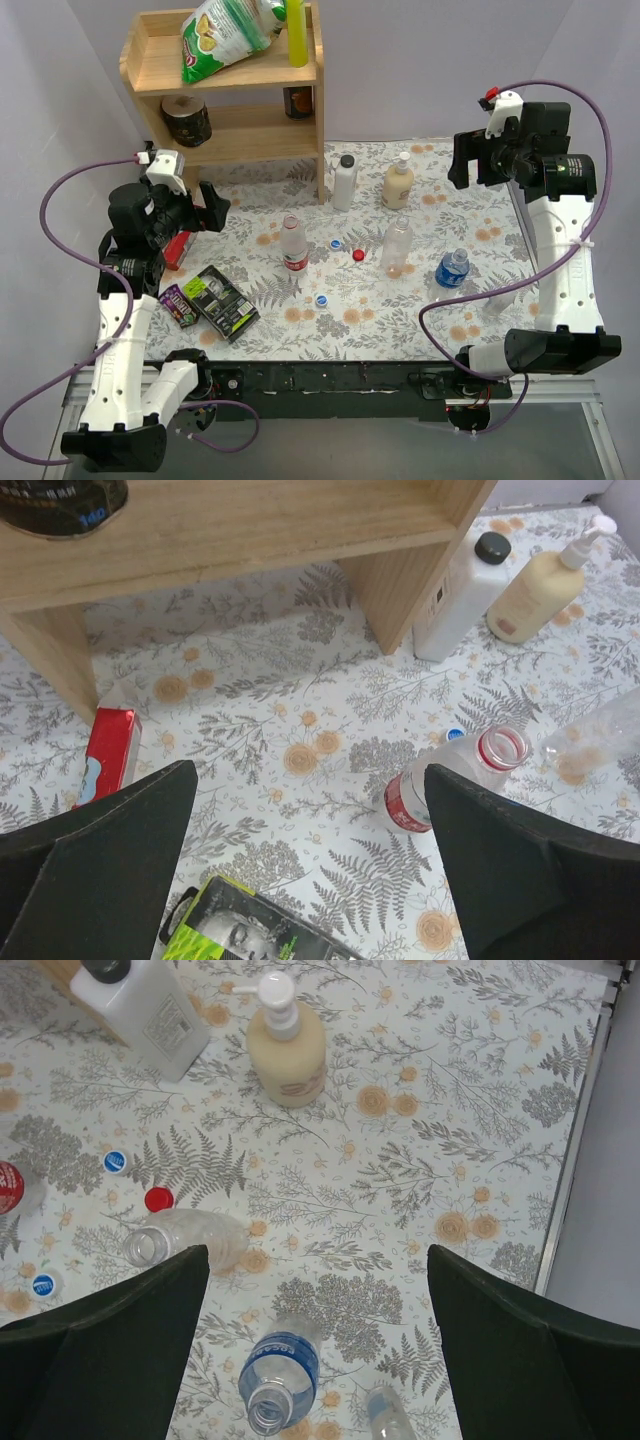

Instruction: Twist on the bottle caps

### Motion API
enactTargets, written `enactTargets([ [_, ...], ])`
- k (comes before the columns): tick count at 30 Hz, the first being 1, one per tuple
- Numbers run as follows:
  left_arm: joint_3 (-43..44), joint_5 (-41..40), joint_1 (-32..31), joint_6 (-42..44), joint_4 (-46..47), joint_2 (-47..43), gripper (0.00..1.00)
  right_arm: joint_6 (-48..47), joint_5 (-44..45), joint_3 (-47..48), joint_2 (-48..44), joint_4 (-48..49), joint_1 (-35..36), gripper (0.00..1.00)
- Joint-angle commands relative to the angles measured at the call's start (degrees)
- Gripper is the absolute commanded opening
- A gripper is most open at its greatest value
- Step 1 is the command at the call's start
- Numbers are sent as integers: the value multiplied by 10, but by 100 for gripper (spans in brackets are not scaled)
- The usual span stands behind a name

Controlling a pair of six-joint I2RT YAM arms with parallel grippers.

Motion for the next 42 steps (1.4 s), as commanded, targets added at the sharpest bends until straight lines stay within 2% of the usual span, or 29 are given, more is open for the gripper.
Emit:
enactTargets([
  [1,0,7,2,37,-44,8,98,-55,-67,-20,-34,41,0,96],
  [5,7,-16,2,53,-118,14,98,-152,-176,-33,-48,53,1,96],
  [6,16,-13,2,61,-135,15,98,-163,-230,-32,-46,48,5,94],
  [8,25,1,2,85,-180,15,98,-191,-256,-17,-40,40,45,93],
  [10,29,10,2,100,-196,-4,98,-210,-242,-19,-30,46,92,92],
  [11,27,26,2,110,-205,-11,98,-225,-220,-22,-25,53,149,92],
  [14,19,64,2,133,-221,-30,98,-222,-193,5,12,60,242,93],
  [17,-14,56,2,114,-216,-15,98,-178,-230,52,71,69,279,92],
  [22,-50,47,2,91,-170,-25,98,-211,-253,90,144,56,339,90],
  [25,-67,70,19,121,-151,-42,98,-238,-292,89,170,53,381,90],
  [29,-82,72,25,136,-150,-46,98,-238,-303,67,205,108,407,90],
  [33,-88,74,26,147,-153,-39,98,-223,-305,30,224,220,417,92],
  [37,-76,94,32,146,-161,-27,98,-205,-315,54,267,231,419,93],
  [42,-74,134,33,162,-165,-11,98,-183,-330,30,293,278,419,92],
])
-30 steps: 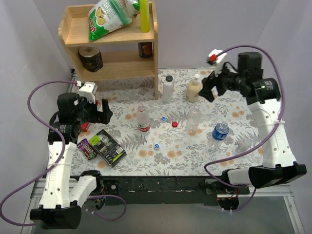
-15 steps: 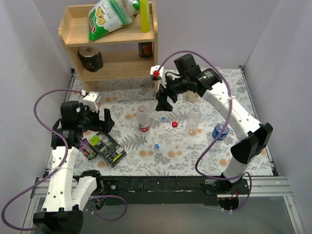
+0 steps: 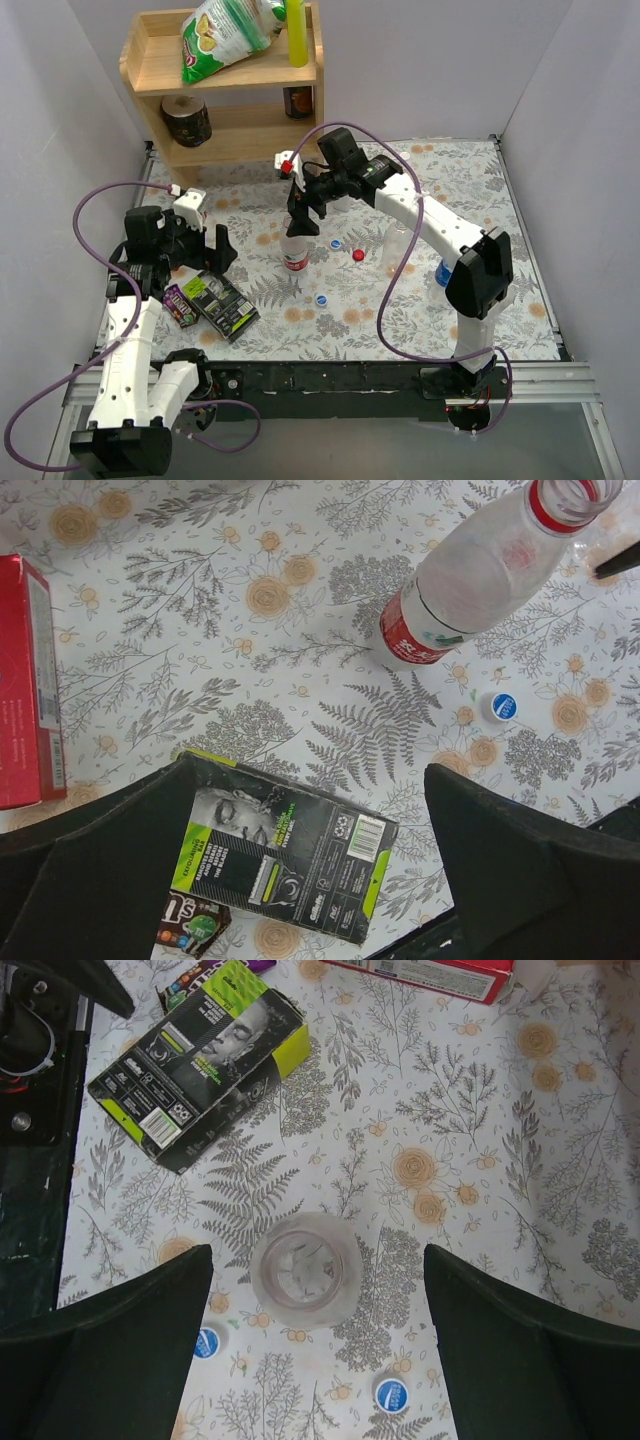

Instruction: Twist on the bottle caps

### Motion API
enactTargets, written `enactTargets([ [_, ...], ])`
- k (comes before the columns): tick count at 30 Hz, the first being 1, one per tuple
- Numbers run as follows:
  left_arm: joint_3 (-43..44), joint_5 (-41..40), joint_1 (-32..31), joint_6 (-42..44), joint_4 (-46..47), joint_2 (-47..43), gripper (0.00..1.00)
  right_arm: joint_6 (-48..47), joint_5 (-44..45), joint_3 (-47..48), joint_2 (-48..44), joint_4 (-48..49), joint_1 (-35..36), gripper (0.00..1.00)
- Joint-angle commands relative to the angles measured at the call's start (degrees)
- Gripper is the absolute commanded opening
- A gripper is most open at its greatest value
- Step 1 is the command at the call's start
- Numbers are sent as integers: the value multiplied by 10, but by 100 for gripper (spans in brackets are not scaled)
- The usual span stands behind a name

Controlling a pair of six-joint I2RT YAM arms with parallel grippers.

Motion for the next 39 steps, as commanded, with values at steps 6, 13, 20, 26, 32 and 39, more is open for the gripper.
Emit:
enactTargets([
  [6,-9,79,4,45,15,-7,98,49,-42,-17,27,90,1,67],
  [13,-87,222,4,92,97,-39,98,90,0,21,7,82,6,17],
  [20,-140,287,-17,83,227,-20,98,172,-70,101,-16,53,-13,1],
  [26,-131,279,-62,69,301,16,98,240,-123,89,-27,111,-22,1],
  [32,-129,295,-86,52,350,48,98,275,-158,114,-23,138,-24,1],
  [39,-111,295,-98,54,372,106,98,294,-188,101,-33,171,-24,1],
])
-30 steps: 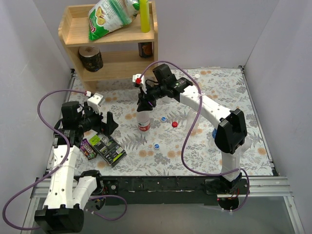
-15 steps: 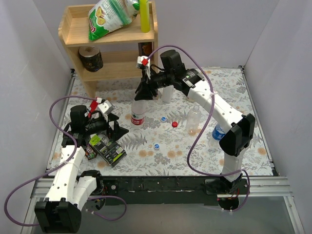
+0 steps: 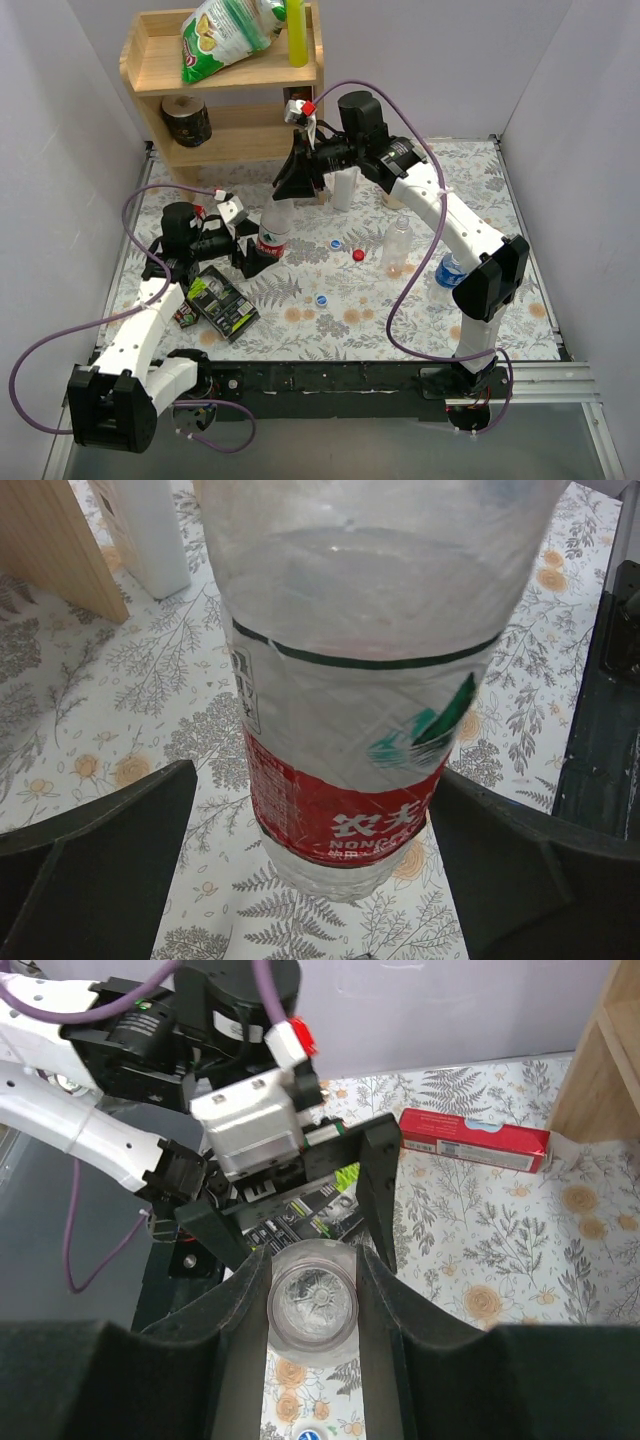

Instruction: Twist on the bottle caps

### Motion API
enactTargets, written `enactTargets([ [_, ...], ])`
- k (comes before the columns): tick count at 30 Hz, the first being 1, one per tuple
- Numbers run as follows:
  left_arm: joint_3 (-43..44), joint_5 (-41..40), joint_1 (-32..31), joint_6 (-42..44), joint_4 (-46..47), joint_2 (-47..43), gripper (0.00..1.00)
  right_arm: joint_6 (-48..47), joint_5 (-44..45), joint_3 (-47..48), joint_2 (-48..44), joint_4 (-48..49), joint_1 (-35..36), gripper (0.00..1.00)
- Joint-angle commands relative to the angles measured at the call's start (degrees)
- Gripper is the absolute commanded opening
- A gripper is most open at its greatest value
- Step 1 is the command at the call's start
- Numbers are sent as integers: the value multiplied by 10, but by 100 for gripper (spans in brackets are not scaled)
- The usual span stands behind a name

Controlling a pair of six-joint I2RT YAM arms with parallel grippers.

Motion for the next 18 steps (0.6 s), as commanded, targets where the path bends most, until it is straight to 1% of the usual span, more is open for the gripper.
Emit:
enactTargets([
  [1,29,17,-6,1,26,34,98,23,-39,13,-15,44,2,1],
  [7,57,40,-25,-4,38,69,98,23,-40,9,-15,47,2,1],
  [12,72,65,-38,-7,33,92,98,11,-27,19,-7,27,1,1],
  [18,73,71,-44,25,5,102,95,5,-27,27,-3,21,2,1],
])
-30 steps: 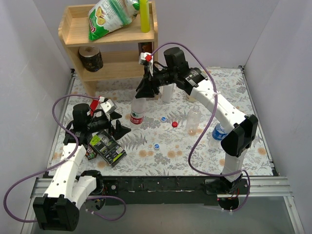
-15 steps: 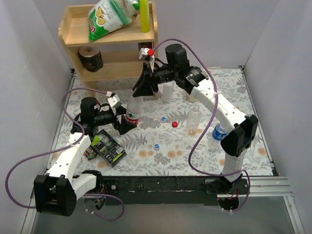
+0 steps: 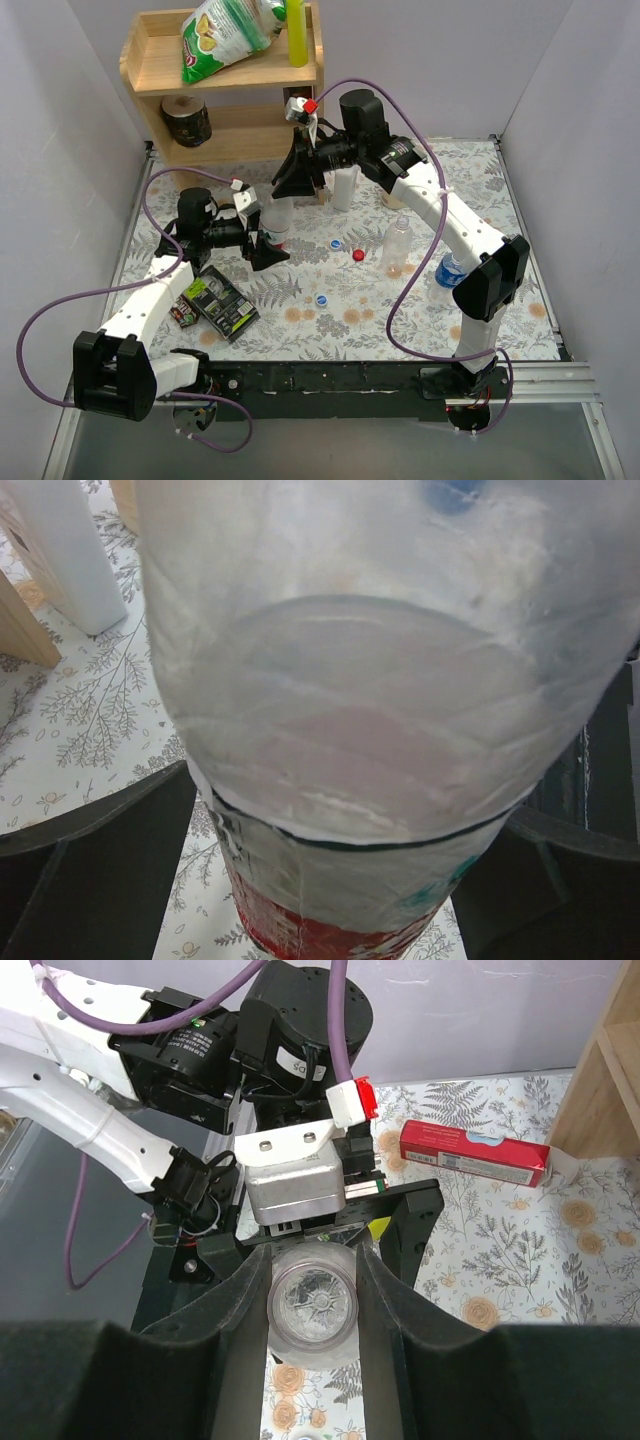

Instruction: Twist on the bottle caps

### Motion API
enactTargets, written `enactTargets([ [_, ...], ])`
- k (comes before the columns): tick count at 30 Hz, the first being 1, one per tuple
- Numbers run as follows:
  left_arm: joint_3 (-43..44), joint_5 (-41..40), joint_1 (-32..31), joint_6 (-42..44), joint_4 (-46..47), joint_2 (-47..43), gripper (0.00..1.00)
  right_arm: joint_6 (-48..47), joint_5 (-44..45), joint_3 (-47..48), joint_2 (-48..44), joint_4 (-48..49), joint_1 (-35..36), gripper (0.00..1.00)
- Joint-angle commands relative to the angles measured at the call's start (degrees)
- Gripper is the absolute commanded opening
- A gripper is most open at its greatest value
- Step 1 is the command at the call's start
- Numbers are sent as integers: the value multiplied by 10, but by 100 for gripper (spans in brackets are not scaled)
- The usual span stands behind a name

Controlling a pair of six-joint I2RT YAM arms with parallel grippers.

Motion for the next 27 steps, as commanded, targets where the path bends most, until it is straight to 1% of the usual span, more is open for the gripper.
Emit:
enactTargets([
  [1,18,21,-5,23,-14,-2,93,-6,-13,29,-2,-6,3,1],
  [3,19,25,-6,24,-13,2,90,-10,-14,27,1,-14,3,1],
  [4,21,26,-6,26,-13,3,85,-10,-14,26,2,-14,3,1],
  [7,22,30,-7,30,-16,7,79,-10,-14,26,6,-16,3,1],
  [8,24,31,-7,30,-16,7,75,-12,-14,27,7,-17,3,1],
  [10,25,35,-7,30,-16,13,71,-15,-13,26,9,-26,4,1],
  [13,25,39,-7,28,-16,16,61,-24,-9,20,10,-40,7,1],
  [14,25,41,-8,26,-17,17,55,-35,-7,20,13,-50,10,2],
  [15,25,42,-8,24,-16,18,54,-41,1,22,14,-70,11,17],
  [16,24,41,-7,23,-16,18,52,-45,12,39,16,-92,11,30],
  [17,21,37,-8,21,-16,16,50,-71,25,57,23,-117,7,49],
  [18,16,33,-8,18,-16,12,43,-88,47,81,25,-146,2,72],
  [19,11,28,-8,15,-16,9,40,-105,57,110,25,-202,-4,80],
  [20,5,16,-8,9,-11,-4,38,-115,68,115,15,-219,-24,81],
  [21,-2,11,-8,4,-8,-10,33,-128,78,113,5,-233,-38,83],
  [22,-20,5,-8,-1,-3,-20,33,-132,80,107,-5,-247,-54,83],
  [23,-30,-8,-8,-9,13,-38,32,-135,80,92,-23,-256,-87,83],
  [25,-58,-23,-7,-26,27,-58,16,-177,73,87,-33,-284,-114,82],
  [26,-67,-32,-6,-33,38,-67,7,-209,77,94,-34,-334,-128,82],
  [27,-75,-50,-6,-42,42,-85,3,-274,94,97,-34,-358,-129,80],
])
